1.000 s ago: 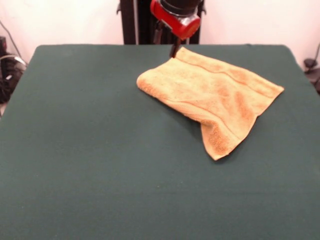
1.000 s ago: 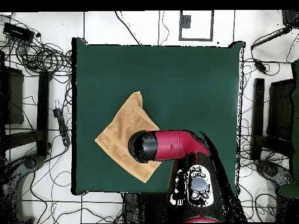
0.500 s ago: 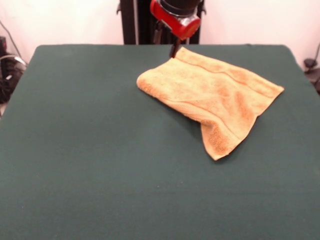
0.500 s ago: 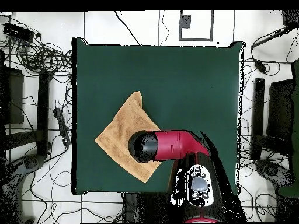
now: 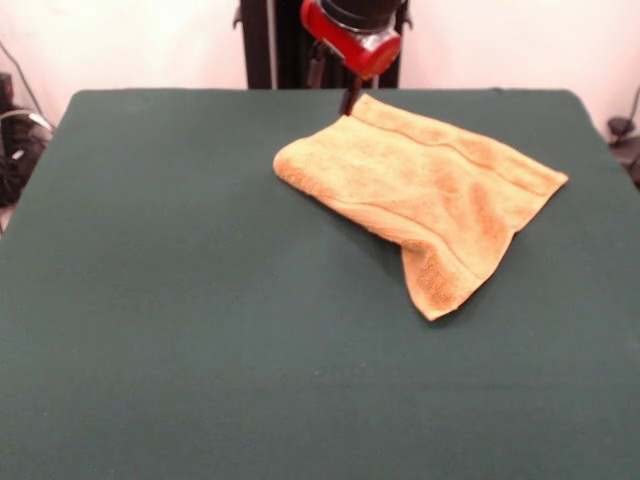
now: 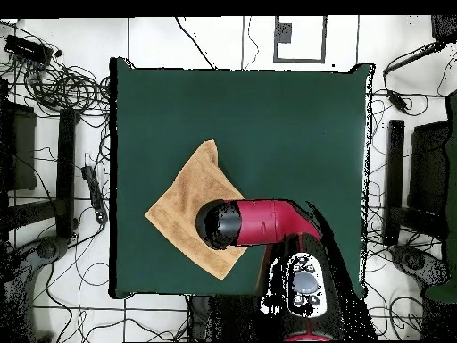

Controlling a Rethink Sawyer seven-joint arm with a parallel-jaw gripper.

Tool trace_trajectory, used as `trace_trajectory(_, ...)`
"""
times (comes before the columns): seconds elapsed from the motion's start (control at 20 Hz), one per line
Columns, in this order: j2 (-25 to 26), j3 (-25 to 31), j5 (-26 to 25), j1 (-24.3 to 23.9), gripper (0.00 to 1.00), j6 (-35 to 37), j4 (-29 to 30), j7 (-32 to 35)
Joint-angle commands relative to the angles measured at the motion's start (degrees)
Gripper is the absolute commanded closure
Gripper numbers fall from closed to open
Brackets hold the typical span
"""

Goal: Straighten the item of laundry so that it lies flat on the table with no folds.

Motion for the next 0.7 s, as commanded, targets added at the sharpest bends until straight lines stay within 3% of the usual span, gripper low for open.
trace_trajectory(0.05,3.6,2.1,3.7,2.2,0.00,-4.9,1.3,8.0)
trace_trajectory(0.7,3.1,2.6,5.4,2.1,0.00,-4.5,2.3,6.6)
